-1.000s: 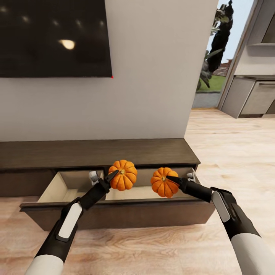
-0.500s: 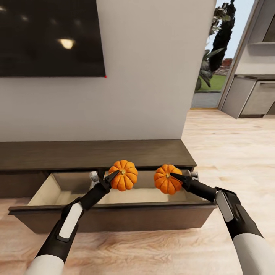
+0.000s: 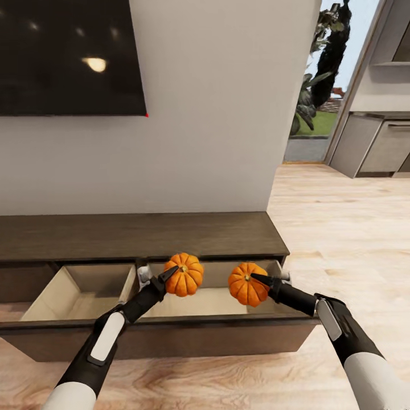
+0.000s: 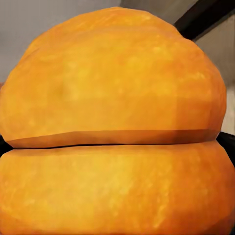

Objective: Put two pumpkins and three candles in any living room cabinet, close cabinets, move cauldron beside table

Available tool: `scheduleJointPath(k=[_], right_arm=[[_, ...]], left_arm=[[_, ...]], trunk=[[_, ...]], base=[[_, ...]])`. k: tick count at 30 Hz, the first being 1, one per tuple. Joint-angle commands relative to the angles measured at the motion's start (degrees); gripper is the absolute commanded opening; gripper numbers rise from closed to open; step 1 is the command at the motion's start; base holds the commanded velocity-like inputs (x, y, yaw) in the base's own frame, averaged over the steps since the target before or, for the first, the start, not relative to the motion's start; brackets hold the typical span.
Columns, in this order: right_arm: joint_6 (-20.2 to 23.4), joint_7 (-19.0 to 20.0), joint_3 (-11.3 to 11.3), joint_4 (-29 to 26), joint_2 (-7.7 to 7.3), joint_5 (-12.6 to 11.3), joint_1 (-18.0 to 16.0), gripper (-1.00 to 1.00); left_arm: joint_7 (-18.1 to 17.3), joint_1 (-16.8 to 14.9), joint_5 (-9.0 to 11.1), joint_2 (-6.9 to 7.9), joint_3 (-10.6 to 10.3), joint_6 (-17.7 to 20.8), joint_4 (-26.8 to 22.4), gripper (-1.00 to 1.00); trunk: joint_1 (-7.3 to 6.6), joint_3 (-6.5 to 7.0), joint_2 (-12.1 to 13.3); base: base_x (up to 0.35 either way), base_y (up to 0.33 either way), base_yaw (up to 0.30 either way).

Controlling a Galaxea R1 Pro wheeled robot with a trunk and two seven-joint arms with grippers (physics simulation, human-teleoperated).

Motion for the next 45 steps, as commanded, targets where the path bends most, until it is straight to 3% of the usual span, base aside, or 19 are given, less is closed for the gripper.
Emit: scheduleJointPath(k=[1,5,9,11,17,22,31,33,38,41,43,45], right_arm=[[0.0,-0.8,0.1,0.3,0.03,-0.1,0.0,-1.0],[-0.3,-5.5,1.6,2.8,0.06,0.4,-0.4,-1.0],[-0.8,-6.6,5.2,5.8,0.02,0.7,-0.7,-1.0],[-1.5,-6.4,6.5,6.1,-0.04,0.8,-0.8,-1.0],[-1.9,-6.0,7.3,5.7,0.08,0.8,-1.0,-1.0],[-2.2,-5.6,10.8,5.7,0.09,0.8,-1.0,-1.0],[-2.5,-5.7,12.3,6.4,0.32,0.7,-1.0,-1.0],[-5.4,-5.7,13.4,6.5,0.33,0.6,-1.0,-1.0],[-6.6,-6.2,13.5,6.7,0.4,0.7,-1.0,-1.0],[-8.9,-6.9,13.5,8.7,1.48,0.8,-1.0,-1.0],[-10.7,-7.4,13.5,10.1,1.92,0.9,-1.0,-1.0],[-11.6,-7.8,13.5,10.7,2.09,0.9,-1.1,-1.0]], left_arm=[[-0.2,0.0,0.4,0.14,0.5,0.3,1.3,-1.0],[2.5,-0.1,0.0,0.67,1.5,-0.3,7.7,-1.0],[4.3,-0.1,-0.1,2.95,1.3,-0.5,9.1,-1.0],[4.4,-0.1,-0.1,3.4,1.2,-0.5,9.0,-1.0],[4.3,-0.2,0.0,3.6,1.1,-0.4,8.9,-1.0],[4.4,-0.2,0.0,3.54,0.9,-0.4,8.9,-1.0],[4.5,-0.1,-0.1,3.54,0.6,-0.4,9.6,-1.0],[4.5,-0.1,-0.1,3.61,0.7,-0.4,10.6,-1.0],[4.6,-0.1,-0.2,3.16,0.6,-0.5,12.8,-1.0],[4.6,0.0,-0.2,3.45,0.6,-0.5,13.0,-1.0],[4.7,0.0,-1.4,3.48,0.6,-0.5,13.3,-1.0],[4.8,0.0,-4.4,3.28,0.7,-0.8,14.6,-1.0]], trunk=[[-0.01,0.01,0.0],[-0.01,0.01,0.0],[-0.01,0.01,0.0],[-0.01,0.01,0.0],[-0.01,0.01,0.0],[-0.01,0.01,0.0],[-0.01,0.01,0.0],[-0.01,0.01,0.0],[-0.01,0.01,0.0],[-0.01,0.01,0.0],[-0.01,0.01,0.0],[-0.01,0.01,0.0]], base=[[0.005,-0.001,0.0],[0.001,0.0,0.0],[0.0,0.0,0.0],[0.015,-0.008,0.0],[0.217,-0.11,0.0],[0.27,-0.04,0.0],[0.1,-0.025,0.0],[0.235,-0.059,0.0],[0.055,-0.01,0.0],[0.218,-0.102,0.0],[0.275,-0.101,0.0],[0.12,-0.042,0.0]])
